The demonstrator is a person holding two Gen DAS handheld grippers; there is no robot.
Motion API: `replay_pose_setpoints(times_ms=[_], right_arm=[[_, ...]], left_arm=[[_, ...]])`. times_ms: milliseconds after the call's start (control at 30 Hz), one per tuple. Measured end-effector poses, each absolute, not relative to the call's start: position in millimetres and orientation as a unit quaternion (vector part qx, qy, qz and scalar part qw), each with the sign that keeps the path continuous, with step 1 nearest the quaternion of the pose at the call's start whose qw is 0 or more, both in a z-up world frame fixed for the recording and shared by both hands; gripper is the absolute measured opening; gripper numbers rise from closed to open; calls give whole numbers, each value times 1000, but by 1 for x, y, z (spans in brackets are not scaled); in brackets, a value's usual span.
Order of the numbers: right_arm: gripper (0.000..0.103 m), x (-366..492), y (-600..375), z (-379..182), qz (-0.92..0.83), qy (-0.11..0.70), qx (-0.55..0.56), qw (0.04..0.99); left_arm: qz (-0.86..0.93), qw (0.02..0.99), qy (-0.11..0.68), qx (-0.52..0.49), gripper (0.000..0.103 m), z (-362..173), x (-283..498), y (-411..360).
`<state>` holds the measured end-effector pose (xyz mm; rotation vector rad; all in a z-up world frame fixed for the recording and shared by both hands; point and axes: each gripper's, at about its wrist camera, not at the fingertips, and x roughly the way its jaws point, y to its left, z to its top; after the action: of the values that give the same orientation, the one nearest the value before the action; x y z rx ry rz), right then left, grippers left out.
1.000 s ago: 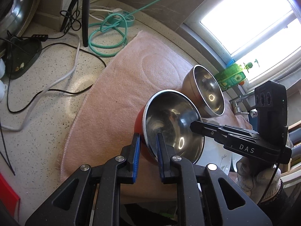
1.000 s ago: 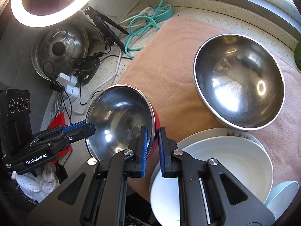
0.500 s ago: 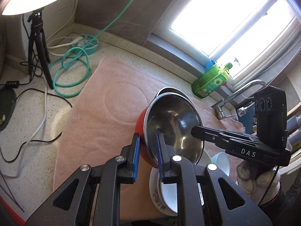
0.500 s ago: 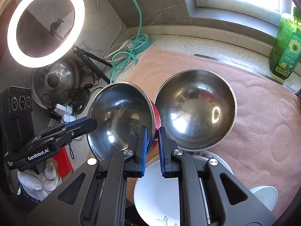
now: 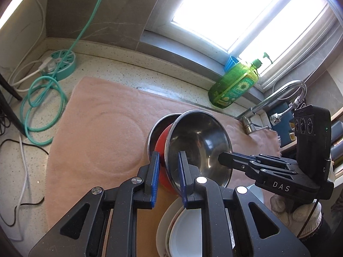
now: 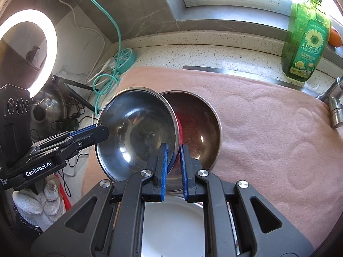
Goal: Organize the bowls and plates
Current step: 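Lift the red-outside bowl and carry it over the large steel bowl, then lower the red-outside bowl into the steel bowl and open both grippers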
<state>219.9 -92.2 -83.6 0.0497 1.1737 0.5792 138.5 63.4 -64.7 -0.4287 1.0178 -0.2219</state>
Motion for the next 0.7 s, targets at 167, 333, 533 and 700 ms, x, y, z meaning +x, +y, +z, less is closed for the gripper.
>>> replay_pose_setpoints(times_ms=[167, 333, 533, 700], right_arm=[[11, 230, -98, -98, 254, 558, 14, 790], [11, 237, -99, -109, 247, 567, 9, 786], [11, 241, -95, -116, 243, 573, -2, 783], [11, 241, -93, -117, 242, 574, -13, 782]], left_arm=[[-107, 835, 506, -189, 15, -82, 156, 52], [-109, 829, 521, -173, 15, -91, 166, 45], [-104, 826, 533, -148, 15, -96, 172, 40], [-103, 823, 544, -130, 15, -101, 175, 37]])
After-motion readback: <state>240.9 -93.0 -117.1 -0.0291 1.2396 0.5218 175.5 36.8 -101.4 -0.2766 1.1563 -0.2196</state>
